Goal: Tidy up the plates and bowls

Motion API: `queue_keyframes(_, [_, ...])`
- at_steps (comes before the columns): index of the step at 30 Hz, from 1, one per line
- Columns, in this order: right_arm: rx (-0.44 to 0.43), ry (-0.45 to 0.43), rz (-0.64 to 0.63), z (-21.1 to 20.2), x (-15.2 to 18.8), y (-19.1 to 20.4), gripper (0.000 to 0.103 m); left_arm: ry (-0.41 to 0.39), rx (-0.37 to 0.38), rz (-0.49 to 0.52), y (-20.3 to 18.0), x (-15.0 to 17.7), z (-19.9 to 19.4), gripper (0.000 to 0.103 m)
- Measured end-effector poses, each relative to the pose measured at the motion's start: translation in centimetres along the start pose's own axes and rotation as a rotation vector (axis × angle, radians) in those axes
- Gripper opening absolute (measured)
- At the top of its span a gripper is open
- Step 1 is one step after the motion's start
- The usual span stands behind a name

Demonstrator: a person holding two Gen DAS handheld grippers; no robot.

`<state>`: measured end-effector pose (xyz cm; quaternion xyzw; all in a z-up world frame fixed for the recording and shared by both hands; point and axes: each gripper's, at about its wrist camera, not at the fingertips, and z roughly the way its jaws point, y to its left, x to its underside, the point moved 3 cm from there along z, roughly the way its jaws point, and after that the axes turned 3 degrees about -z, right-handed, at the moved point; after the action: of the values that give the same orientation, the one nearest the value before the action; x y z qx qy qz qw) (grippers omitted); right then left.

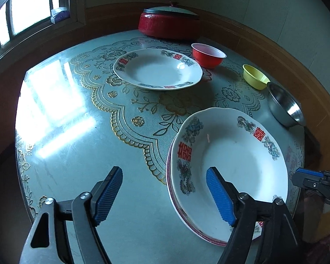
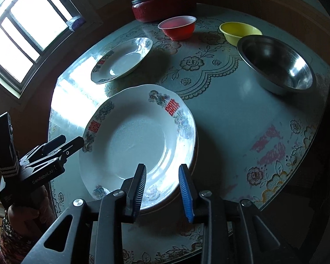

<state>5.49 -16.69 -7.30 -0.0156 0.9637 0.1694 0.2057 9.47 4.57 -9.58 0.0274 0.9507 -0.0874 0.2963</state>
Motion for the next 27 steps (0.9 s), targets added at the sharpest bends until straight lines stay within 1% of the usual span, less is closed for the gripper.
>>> queue_keyframes(7, [0.001,0.000,-0.038,0.3,-1.9,0.6,0.032,0.001,-0.063,-0.040,1.2,-0.8,-0.3,0.089])
queue_keyframes(11, [-0.020,-0.005,-0.057,0.5,-3.2,1.0,0.033,-0.001,-0.096,-0.059,1.8,-1.2,-0.4,0.090])
queue_keyframes(13, [-0.026,0.002,-0.067,1.0,-3.9,1.0,0.034,0.002,-0.115,-0.067,2.2,-1.3,-0.5,0.092])
queue_keyframes(17, [-0.042,0.020,-0.071,1.9,-5.4,0.8,0.035,0.014,-0.145,-0.081,3.0,-1.4,-0.4,0.093])
queue_keyframes(22, [-0.032,0.046,-0.109,3.3,-8.5,0.3,0.037,0.024,-0.157,-0.127,4.3,-2.3,-0.3,0.094])
queue_keyframes(27, [-0.021,0.043,-0.165,4.6,-12.4,0.2,0.038,0.032,-0.155,-0.215,5.8,-3.7,0.1,0.096])
